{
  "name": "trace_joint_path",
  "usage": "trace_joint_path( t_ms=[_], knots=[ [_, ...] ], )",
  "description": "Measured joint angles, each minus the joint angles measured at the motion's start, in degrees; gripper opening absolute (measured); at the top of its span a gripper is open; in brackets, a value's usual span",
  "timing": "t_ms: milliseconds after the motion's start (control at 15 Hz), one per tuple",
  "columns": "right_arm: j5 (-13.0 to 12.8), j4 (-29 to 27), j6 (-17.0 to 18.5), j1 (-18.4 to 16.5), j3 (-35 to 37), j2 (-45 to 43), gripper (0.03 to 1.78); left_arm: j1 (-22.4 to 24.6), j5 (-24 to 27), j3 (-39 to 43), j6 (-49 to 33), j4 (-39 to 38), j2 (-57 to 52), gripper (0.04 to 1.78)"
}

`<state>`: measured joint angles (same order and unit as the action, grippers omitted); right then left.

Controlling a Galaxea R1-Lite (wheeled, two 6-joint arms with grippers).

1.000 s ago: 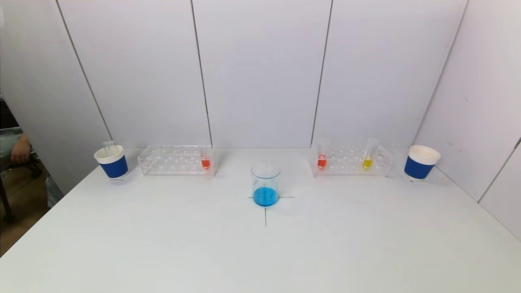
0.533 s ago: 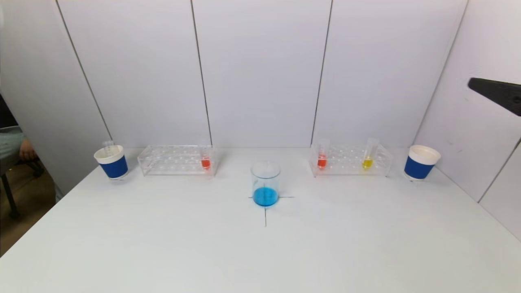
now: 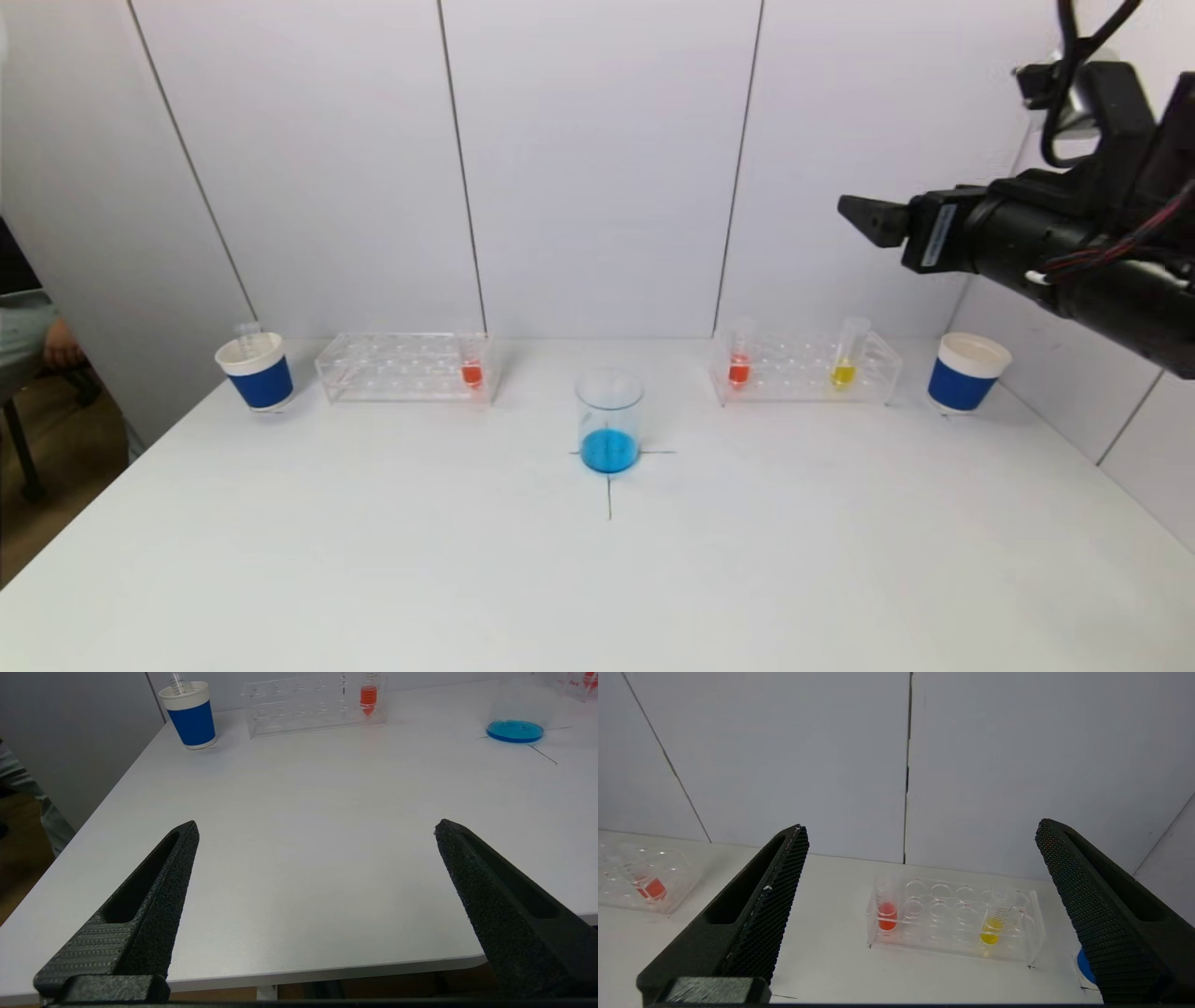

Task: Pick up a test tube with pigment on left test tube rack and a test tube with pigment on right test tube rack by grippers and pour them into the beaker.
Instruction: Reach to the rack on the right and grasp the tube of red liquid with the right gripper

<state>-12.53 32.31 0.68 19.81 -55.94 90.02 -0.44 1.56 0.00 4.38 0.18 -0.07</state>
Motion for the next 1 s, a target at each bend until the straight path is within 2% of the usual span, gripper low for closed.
trace_joint_path(
  t_ms=[200, 867, 1000],
  knots=[
    [-1.19, 5.10, 0.33, 0.83, -0.20, 6.90, 1.77, 0.00, 0.01, 0.00, 0.00, -0.02, 0.00, 1.76],
    [-1.41, 17.86, 0.69, 0.56, -0.01, 23.10, 1.77, 0.00, 0.00, 0.00, 0.00, 0.00, 0.00, 1.76],
    [-2.29, 20.22, 0.74, 0.44, -0.04, 25.64, 1.77, 0.00, 0.00, 0.00, 0.00, 0.00, 0.00, 1.76]
  ],
)
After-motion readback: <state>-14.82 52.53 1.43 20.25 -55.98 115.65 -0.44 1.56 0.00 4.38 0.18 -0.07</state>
